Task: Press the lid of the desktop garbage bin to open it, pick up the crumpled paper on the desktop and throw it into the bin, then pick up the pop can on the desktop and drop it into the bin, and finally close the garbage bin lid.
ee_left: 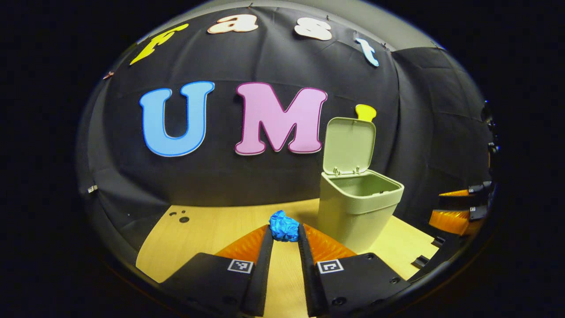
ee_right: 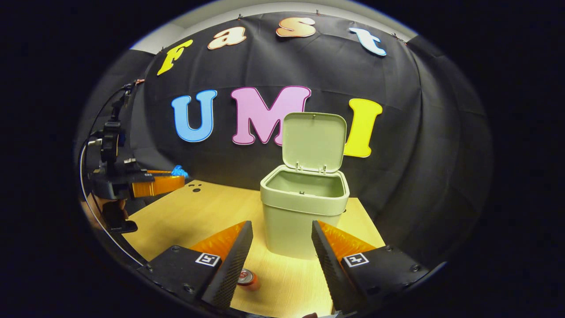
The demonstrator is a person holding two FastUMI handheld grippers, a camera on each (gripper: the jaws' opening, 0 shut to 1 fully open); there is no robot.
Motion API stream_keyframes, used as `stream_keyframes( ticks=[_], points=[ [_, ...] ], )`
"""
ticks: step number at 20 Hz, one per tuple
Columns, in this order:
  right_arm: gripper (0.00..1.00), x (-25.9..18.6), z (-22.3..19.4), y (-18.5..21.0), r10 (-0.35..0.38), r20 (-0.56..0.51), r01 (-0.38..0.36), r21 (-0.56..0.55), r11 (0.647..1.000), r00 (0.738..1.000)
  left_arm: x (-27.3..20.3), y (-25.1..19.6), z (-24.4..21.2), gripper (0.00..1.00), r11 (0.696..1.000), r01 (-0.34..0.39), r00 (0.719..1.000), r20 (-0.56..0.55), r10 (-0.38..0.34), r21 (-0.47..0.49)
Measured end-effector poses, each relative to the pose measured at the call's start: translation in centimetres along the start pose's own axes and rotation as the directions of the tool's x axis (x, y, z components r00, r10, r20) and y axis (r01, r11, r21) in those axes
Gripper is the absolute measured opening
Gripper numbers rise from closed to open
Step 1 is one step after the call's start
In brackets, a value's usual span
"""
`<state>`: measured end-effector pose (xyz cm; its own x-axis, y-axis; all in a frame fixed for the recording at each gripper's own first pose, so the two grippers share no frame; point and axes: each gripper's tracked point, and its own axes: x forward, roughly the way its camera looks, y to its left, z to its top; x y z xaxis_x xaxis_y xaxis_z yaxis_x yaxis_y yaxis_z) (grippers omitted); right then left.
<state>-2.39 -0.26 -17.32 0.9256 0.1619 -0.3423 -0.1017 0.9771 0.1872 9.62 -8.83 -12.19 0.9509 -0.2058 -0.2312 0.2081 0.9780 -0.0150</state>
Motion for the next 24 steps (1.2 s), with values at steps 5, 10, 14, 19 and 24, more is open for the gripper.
stream_keyframes(
  ticks=[5, 10, 14, 19, 24],
  points=[
    [0.86, -0.7, -0.4, -2.2, -0.040, -0.004, 0.040, 0.013, 0.999, 0.999, 2.8, -3.1, 4.2, 0.38, 0.998, 0.069, 0.995, 0.071, -0.070, 0.013],
    [0.87, -1.6, -0.6, -4.0, -0.075, -0.009, 0.076, 0.031, 0.997, 0.997, 6.0, -7.3, 6.4, 0.38, 0.986, 0.164, 0.981, 0.097, -0.167, 0.043],
    [0.87, -2.3, -1.0, -5.7, -0.101, -0.015, 0.101, 0.043, 0.994, 0.995, 8.8, -10.7, 6.8, 0.39, 0.972, 0.231, 0.968, 0.088, -0.234, 0.040],
    [0.87, -2.8, -1.4, -8.1, -0.149, -0.025, 0.150, 0.064, 0.987, 0.989, 12.3, -13.4, 5.7, 0.38, 0.961, 0.273, 0.961, 0.041, -0.275, 0.046],
    [0.87, -3.0, -1.9, -10.0, -0.180, -0.040, 0.183, 0.075, 0.980, 0.983, 15.1, -15.0, 4.1, 0.35, 0.955, 0.290, 0.957, -0.009, -0.290, 0.060]
  ],
)
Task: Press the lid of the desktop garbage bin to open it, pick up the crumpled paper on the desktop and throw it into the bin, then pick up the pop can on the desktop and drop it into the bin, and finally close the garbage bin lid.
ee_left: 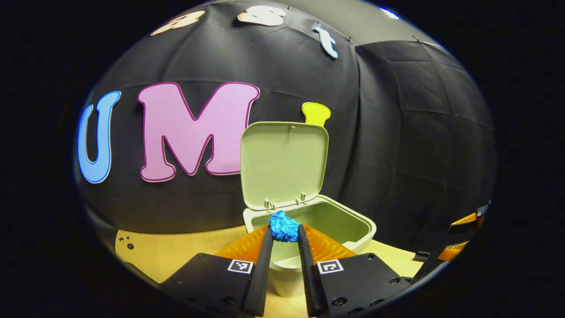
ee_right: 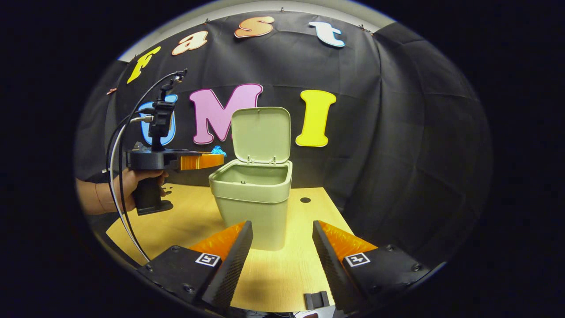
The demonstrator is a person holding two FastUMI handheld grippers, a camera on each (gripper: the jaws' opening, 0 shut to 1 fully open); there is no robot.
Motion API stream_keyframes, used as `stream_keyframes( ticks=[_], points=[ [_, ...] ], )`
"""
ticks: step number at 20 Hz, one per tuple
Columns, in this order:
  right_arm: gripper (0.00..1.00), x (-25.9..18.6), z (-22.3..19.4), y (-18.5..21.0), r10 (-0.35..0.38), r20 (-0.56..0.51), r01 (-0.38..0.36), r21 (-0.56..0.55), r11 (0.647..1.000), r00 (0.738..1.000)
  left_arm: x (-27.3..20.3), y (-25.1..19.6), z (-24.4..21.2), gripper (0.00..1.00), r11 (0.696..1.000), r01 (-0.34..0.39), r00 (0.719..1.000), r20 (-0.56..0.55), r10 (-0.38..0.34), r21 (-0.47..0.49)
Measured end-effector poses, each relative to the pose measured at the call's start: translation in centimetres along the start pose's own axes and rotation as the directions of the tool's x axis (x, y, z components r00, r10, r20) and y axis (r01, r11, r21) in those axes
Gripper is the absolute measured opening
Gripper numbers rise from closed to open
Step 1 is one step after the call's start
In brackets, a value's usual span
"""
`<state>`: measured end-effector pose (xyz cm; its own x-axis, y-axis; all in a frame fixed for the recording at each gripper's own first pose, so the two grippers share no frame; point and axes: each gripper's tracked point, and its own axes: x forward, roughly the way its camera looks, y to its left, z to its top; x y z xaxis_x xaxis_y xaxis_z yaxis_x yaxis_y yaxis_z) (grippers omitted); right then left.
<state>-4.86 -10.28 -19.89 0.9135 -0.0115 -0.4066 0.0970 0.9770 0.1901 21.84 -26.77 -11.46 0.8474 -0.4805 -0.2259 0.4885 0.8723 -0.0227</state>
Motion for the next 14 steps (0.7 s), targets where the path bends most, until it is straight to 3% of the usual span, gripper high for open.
stream_keyframes(
  ticks=[2, 3, 6, 7, 8, 9, 14],
  points=[
    [0.87, 0.3, -0.1, -0.6, -0.008, -0.004, 0.008, 0.004, 1.000, 1.000, 0.8, -0.3, -0.6, 0.35, 1.000, 0.000, 1.000, -0.015, 0.000, 0.003],
    [0.87, 0.4, -0.2, -0.7, -0.010, -0.007, 0.010, 0.004, 1.000, 1.000, 1.1, -0.4, -0.8, 0.42, 1.000, -0.001, 1.000, -0.024, 0.001, 0.008],
    [0.87, 0.8, -0.1, -1.0, -0.009, -0.009, 0.010, 0.007, 1.000, 1.000, 1.9, -0.8, -1.4, 0.48, 1.000, -0.001, 0.999, -0.040, 0.002, 0.022],
    [0.87, 0.9, -0.2, -1.1, -0.008, -0.010, 0.008, 0.006, 1.000, 1.000, 2.1, -0.9, -1.3, 0.62, 1.000, 0.004, 0.999, -0.042, -0.003, 0.022],
    [0.87, 1.1, -0.2, -0.9, -0.001, -0.012, 0.001, 0.005, 1.000, 1.000, 2.2, -1.0, -1.5, 0.60, 1.000, 0.008, 0.999, -0.043, -0.007, 0.021],
    [0.87, 1.1, -0.3, -0.8, 0.003, -0.013, -0.003, 0.003, 1.000, 1.000, 2.2, -1.0, -1.5, 0.76, 1.000, 0.004, 0.999, -0.043, -0.003, 0.020],
    [0.87, 1.4, -0.4, 0.8, 0.045, -0.015, -0.045, 0.003, 0.999, 0.999, 0.7, 0.1, -0.7, 0.91, 0.999, -0.038, 0.999, -0.008, 0.038, 0.005]
  ],
)
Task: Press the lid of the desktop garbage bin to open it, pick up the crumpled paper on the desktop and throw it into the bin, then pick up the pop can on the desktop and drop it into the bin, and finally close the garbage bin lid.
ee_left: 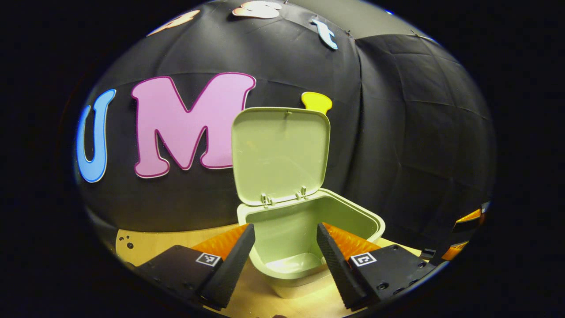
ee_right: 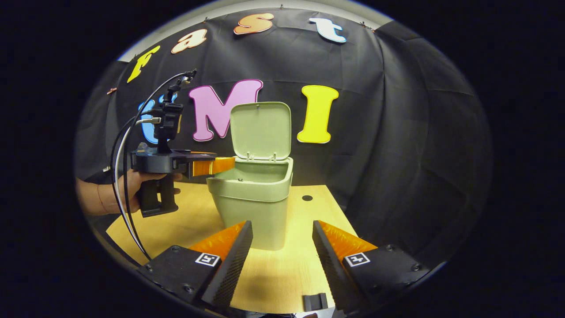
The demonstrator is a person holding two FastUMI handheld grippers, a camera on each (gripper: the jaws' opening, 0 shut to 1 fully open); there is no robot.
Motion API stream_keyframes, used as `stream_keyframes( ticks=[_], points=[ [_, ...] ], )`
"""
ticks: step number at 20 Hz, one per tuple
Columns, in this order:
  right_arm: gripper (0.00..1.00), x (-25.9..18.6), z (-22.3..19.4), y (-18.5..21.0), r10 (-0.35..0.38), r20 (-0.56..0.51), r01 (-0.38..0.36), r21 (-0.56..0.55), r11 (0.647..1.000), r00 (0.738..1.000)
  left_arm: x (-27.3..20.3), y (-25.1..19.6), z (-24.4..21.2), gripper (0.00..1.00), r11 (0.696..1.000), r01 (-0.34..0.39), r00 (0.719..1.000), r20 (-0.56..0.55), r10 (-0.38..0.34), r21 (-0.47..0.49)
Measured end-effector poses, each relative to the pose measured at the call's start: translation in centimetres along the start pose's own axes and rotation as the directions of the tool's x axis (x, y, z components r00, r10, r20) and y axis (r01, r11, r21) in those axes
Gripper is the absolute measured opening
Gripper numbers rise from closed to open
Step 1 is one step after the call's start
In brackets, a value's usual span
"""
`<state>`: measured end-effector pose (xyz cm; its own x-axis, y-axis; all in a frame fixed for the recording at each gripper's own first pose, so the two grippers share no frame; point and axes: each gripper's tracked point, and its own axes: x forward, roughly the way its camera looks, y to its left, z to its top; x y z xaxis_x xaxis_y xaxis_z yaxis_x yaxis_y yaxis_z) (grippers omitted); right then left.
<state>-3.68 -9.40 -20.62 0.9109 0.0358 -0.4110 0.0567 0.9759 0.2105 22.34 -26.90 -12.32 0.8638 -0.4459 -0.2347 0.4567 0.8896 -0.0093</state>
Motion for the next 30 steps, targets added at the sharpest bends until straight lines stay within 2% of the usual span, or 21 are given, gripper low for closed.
stream_keyframes(
  ticks=[1, 2, 6, 17, 23, 30],
  points=[
    [0.87, 0.0, 0.0, 0.6, 0.018, 0.002, -0.018, 0.002, 1.000, 1.000, -0.6, 0.4, 0.3, 0.97, 1.000, -0.013, 1.000, 0.012, 0.013, -0.001],
    [0.89, 0.1, 0.0, 1.2, 0.031, 0.002, -0.031, 0.001, 1.000, 1.000, -1.3, 1.0, 0.6, 0.93, 1.000, -0.029, 0.999, 0.023, 0.029, 0.000],
    [0.97, 0.1, -0.1, 3.8, 0.092, 0.001, -0.092, -0.013, 0.996, 0.996, -4.4, 3.0, 1.1, 0.94, 0.997, -0.077, 0.996, 0.046, 0.077, -0.004],
    [0.97, -0.7, -3.5, 12.2, 0.256, -0.070, -0.261, -0.068, 0.963, 0.964, -14.2, 7.8, -1.0, 0.94, 0.987, -0.159, 0.987, 0.032, 0.160, -0.024],
    [0.98, -0.7, -7.4, 15.1, 0.295, -0.153, -0.314, -0.112, 0.943, 0.943, -19.2, 10.2, -2.9, 0.94, 0.977, -0.212, 0.977, 0.010, 0.212, -0.025],
    [0.98, 0.9, -11.6, 16.5, 0.292, -0.232, -0.333, -0.163, 0.929, 0.928, -23.7, 12.1, -5.0, 0.94, 0.968, -0.248, 0.969, -0.018, 0.247, -0.038]
  ],
)
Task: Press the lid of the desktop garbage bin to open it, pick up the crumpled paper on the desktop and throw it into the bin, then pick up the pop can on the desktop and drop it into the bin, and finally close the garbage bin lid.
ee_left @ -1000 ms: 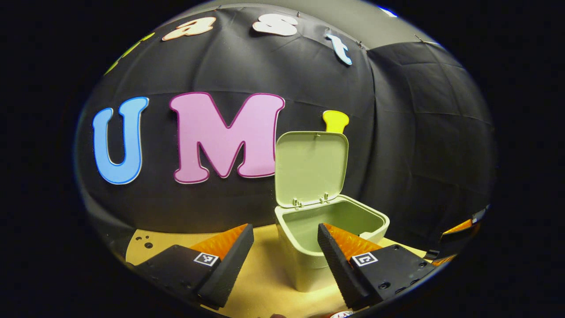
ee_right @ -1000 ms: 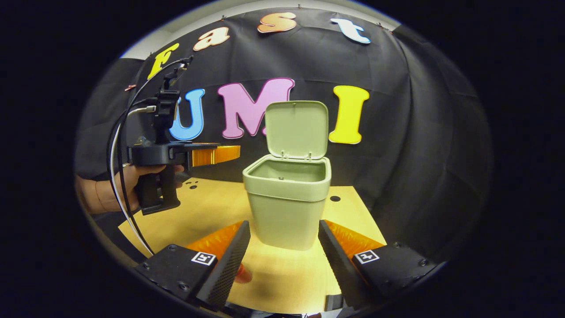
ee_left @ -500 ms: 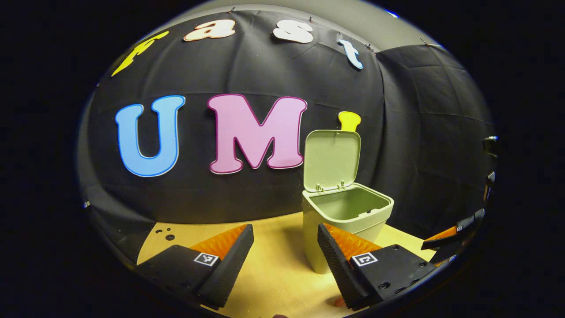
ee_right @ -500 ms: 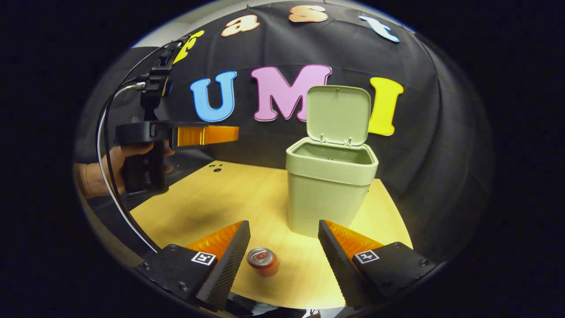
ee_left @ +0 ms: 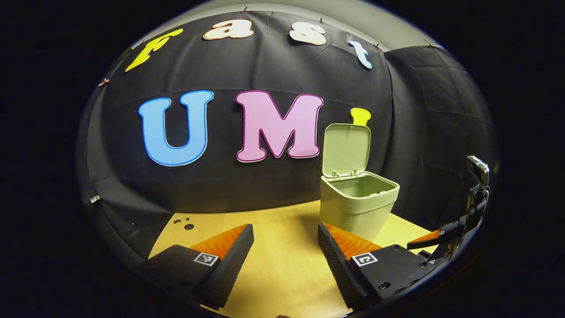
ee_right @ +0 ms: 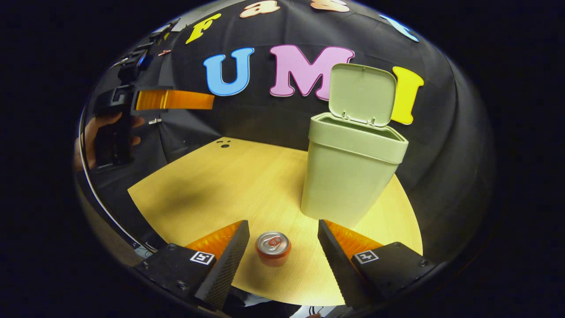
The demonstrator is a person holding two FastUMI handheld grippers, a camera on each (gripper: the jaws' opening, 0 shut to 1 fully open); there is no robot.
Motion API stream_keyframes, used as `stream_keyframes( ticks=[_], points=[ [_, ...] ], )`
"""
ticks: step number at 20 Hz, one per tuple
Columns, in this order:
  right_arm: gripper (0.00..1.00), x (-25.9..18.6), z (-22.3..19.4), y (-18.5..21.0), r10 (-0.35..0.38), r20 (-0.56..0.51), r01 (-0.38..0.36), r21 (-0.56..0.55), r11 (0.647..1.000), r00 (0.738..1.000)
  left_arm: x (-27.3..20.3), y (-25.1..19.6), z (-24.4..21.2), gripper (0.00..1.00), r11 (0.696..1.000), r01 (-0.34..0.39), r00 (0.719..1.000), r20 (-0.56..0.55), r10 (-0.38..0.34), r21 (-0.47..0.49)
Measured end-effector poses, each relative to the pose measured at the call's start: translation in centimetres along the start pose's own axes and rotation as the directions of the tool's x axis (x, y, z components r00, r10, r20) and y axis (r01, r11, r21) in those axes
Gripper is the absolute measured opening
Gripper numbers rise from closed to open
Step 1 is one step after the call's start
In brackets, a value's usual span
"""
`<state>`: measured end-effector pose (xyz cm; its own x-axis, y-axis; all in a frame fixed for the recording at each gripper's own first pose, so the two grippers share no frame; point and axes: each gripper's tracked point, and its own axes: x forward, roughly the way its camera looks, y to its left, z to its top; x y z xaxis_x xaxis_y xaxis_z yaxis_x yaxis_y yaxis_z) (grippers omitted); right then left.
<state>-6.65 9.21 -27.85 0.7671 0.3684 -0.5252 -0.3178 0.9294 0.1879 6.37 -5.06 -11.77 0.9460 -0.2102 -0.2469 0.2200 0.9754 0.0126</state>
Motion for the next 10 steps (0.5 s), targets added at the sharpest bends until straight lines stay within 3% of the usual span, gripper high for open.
stream_keyframes(
  ticks=[10],
  points=[
    [0.99, 4.1, -6.1, 1.2, 0.008, -0.154, -0.010, -0.011, 1.000, 0.988, -1.4, 3.7, -1.5, 0.94, 0.999, -0.044, 0.999, -0.025, 0.044, -0.021]
  ],
)
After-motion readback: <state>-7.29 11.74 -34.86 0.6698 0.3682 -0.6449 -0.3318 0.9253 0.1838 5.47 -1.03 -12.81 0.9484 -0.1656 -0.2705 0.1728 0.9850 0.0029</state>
